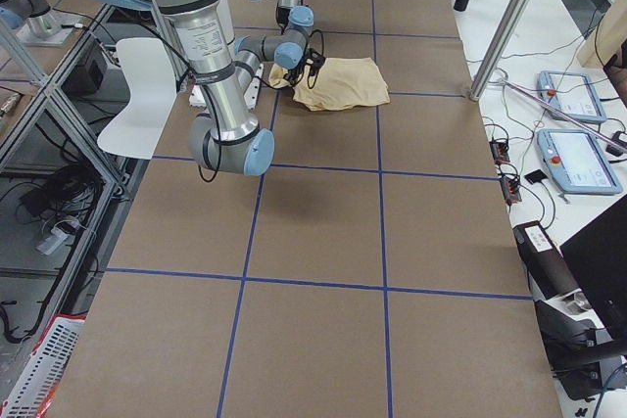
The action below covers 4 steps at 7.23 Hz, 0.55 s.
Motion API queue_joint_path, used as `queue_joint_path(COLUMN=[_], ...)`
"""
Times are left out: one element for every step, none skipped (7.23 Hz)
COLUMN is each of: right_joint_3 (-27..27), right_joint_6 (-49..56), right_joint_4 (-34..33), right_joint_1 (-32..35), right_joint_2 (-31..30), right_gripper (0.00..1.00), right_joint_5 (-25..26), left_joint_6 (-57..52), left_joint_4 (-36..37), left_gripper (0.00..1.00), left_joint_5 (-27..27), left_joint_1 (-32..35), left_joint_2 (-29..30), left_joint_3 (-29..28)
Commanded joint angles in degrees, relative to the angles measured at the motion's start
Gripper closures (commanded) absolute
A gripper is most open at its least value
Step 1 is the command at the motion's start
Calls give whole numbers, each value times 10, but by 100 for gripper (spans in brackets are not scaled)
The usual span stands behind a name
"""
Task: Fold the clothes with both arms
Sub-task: 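Lift the bundle's near end with both grippers and fold it away from the robot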
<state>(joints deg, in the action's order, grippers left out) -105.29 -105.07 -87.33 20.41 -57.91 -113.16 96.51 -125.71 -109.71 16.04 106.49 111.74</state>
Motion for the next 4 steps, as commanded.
queue_joint_path(right_joint_3=[-1,2,11,33], right_joint_6=[6,7,26,61], right_joint_4=[6,5,5,6], right_joint_1=[45,73,97,113], right_joint_2=[16,37,49,69], right_gripper=[100,100,100,100], right_joint_5=[2,4,5,9], left_joint_6=[-3,-5,-11,-40], left_joint_4=[9,25,34,35], left_gripper=[100,100,100,100], left_joint_5=[-5,-4,-5,-4], left_joint_1=[35,56,84,106], left_joint_2=[0,6,17,27], left_joint_3=[26,27,23,18])
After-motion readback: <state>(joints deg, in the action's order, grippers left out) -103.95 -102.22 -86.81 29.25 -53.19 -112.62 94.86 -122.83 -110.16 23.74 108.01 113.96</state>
